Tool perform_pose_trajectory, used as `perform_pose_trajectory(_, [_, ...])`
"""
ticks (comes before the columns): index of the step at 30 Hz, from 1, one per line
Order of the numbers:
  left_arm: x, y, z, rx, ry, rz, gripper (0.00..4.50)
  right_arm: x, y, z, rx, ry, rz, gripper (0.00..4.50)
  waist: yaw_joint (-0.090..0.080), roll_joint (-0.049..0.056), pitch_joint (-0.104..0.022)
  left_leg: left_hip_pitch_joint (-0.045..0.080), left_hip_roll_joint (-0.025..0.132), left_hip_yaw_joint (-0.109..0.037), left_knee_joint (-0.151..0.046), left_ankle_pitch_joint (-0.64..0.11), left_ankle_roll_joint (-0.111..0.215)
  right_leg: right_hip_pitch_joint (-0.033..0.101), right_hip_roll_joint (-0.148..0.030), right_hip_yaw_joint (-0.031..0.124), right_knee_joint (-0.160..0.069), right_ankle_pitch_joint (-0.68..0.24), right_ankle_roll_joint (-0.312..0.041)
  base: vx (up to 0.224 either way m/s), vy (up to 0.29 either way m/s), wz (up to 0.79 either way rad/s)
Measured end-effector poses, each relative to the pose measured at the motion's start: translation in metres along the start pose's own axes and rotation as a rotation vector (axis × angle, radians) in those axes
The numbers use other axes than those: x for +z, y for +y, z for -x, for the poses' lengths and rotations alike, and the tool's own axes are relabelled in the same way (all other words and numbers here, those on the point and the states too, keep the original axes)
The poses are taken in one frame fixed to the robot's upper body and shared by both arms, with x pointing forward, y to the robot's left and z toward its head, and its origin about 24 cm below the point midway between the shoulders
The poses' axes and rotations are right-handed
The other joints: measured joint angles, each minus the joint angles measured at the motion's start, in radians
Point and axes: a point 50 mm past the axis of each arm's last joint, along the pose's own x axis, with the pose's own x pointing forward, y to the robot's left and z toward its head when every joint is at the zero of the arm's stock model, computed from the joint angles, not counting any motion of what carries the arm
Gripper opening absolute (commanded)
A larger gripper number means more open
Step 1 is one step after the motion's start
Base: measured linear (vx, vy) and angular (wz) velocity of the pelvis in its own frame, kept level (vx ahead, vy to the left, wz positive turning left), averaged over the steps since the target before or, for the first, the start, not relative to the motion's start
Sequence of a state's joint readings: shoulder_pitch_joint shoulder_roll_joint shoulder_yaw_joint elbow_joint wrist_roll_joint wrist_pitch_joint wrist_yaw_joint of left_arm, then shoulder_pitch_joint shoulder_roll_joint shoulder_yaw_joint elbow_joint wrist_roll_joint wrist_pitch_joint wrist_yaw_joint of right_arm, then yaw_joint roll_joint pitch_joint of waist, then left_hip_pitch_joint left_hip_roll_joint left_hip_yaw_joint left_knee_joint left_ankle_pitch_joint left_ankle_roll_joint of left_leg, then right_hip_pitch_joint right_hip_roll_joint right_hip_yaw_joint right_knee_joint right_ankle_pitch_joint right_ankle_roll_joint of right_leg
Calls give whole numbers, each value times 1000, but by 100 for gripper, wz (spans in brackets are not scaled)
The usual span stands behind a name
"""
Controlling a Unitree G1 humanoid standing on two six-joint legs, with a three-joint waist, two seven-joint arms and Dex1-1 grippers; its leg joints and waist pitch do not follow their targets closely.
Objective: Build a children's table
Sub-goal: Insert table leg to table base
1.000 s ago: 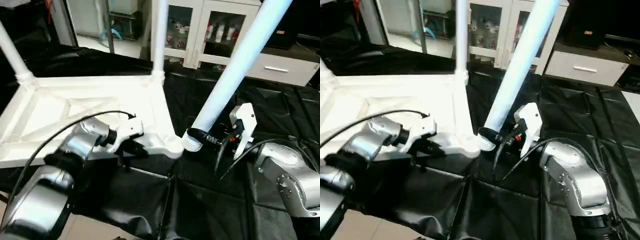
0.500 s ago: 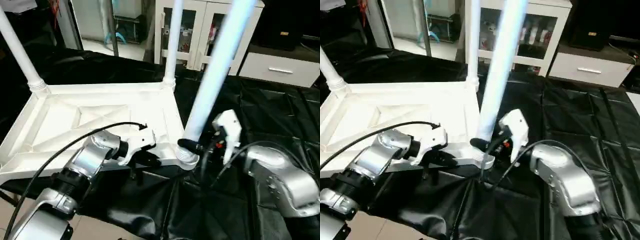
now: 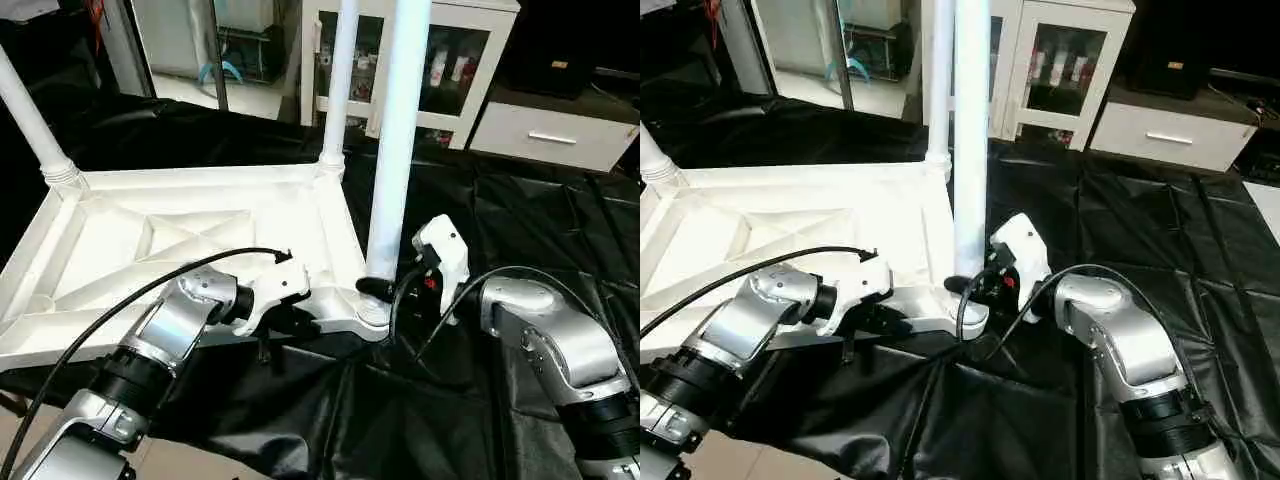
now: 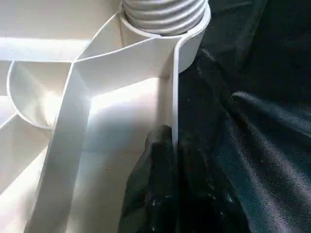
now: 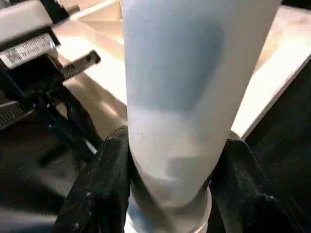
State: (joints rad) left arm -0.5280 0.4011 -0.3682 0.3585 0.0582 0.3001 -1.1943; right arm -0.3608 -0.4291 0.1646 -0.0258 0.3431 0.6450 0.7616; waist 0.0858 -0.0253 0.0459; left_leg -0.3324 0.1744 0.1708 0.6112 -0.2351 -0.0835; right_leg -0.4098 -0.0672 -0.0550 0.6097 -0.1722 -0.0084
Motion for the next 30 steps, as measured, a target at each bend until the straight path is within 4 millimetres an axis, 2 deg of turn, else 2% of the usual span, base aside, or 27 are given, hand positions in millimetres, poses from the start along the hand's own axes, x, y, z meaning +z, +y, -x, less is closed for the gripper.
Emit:
perform_pose_trajectory(11, [-1, 0, 0, 5, 9, 3, 0, -4, -6, -5, 3, -18, -53, 188, -1, -9, -2, 1, 0, 0, -1, 0, 0, 0, 0, 0, 0, -1, 1, 0, 0, 0])
perform_pose_trajectory(17, [0, 0, 0, 7, 9, 2, 0, -15, -6, -2, -32, -108, -148, 188, 0, -11, -3, 1, 0, 0, -1, 0, 0, 0, 0, 0, 0, -1, 2, 0, 0, 0])
perform_pose_trajectory(23, [0, 0, -1, 4, 7, 5, 0, -26, -2, 0, -69, -192, -175, 188, 0, -9, -4, 1, 0, 0, -3, 0, -1, 0, 0, 0, -2, -2, 2, 0, 0, 0])
perform_pose_trajectory(30, [1, -1, -3, -2, 1, 8, 0, -44, 9, 6, -123, -303, -190, 188, 1, -1, -6, 1, 0, 1, -8, 0, -1, 1, 1, 0, -8, -1, 2, 0, 0, 0])
